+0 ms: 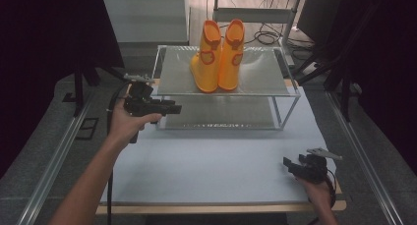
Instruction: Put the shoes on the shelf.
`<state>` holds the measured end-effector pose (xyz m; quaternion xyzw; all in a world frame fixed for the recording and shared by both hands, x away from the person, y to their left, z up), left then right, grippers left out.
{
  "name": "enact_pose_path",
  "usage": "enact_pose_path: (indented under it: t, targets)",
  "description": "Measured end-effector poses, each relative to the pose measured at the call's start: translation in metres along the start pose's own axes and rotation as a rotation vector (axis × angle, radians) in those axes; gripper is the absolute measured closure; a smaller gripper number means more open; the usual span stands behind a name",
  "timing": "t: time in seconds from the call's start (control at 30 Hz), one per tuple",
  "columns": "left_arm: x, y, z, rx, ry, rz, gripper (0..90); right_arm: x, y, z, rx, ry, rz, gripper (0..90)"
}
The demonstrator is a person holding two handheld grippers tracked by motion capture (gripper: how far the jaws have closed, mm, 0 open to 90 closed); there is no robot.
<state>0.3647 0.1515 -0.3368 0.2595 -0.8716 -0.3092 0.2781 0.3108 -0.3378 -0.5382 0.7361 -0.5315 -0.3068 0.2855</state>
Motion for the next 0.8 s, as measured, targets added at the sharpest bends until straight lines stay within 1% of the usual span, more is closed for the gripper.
enact_pose_path:
  t: [0.03,0.1,0.2,0.3,0.43,0.5,0.57,0.8]
  targets:
    - [0.001,0.000,0.005,-0.004,-0.007,0.001,58.6,0.000,0.000,0.000,0.000,0.000,0.000,29.3]
    - [0.004,-0.002,0.015,-0.006,-0.007,0.017,58.2,0.000,0.000,0.000,0.000,0.000,0.001,29.3]
    - [0.004,-0.005,0.031,-0.011,0.012,0.016,57.7,0.000,0.000,0.000,0.000,0.000,0.000,29.3]
    - [0.002,-0.007,0.044,-0.005,0.027,0.023,57.7,0.000,0.000,0.000,0.000,-0.001,0.002,29.3]
    - [-0.001,-0.012,0.060,-0.019,0.039,0.019,57.6,0.000,0.000,0.000,-0.003,0.000,0.002,29.3]
    - [-0.003,-0.014,0.064,-0.023,0.042,0.014,57.6,0.000,0.000,0.000,-0.003,0.005,0.005,29.3]
    - [-0.004,-0.015,0.064,-0.025,0.043,0.013,57.6,-0.001,0.000,0.000,0.000,0.003,0.006,29.3]
    - [-0.001,-0.016,0.058,-0.015,0.037,0.014,57.4,0.000,0.000,0.000,-0.001,0.004,0.004,29.3]
Point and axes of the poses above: each handheld gripper's, and its own axes: y roughly backward along the jaws, z roughly out of its underside, x roughly to its right, the point moved 3 cm from there along -y, roughly forward along the jaws, and after that the axes turned 9 degrees about -x, right-handed, at the moved point
